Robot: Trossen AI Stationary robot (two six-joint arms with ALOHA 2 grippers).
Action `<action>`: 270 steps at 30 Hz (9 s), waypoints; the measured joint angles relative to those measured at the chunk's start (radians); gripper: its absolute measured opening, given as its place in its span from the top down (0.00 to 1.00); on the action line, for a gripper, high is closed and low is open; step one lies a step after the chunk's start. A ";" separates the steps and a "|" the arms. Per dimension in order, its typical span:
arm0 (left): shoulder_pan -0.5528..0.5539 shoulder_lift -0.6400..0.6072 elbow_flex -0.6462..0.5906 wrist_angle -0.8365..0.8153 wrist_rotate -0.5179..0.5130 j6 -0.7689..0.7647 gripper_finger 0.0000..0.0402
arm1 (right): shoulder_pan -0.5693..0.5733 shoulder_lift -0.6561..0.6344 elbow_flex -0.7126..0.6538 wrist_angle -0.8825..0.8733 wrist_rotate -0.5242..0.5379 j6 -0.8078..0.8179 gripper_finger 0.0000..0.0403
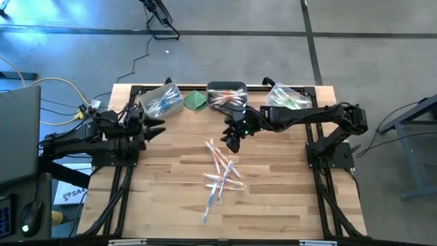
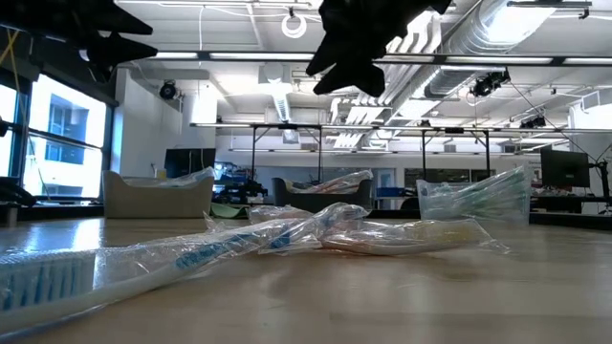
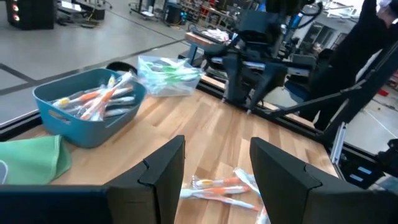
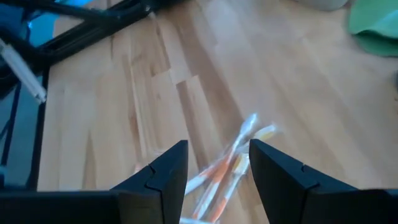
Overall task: Pick & Place Toothbrushes
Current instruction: Put the top blue toothbrush into the gray bin
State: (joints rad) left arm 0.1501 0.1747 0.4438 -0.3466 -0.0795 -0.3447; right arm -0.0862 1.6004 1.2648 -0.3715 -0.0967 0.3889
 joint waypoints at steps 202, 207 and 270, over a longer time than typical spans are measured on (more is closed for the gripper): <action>0.419 1.127 0.455 1.054 0.354 0.127 0.55 | -0.419 -0.040 -0.006 0.413 -0.244 -0.419 0.97; 0.419 1.127 0.455 1.055 0.353 0.104 0.55 | -0.419 -0.040 -0.006 0.413 -0.244 -0.414 0.97; 0.419 1.127 0.455 1.043 0.377 0.104 0.95 | -0.442 -0.053 -0.005 0.407 -0.262 -0.393 0.42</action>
State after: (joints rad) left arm 0.5690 1.3018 0.8993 0.6960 0.2972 -0.2409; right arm -0.5278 1.5471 1.2594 0.0357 -0.3584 -0.0040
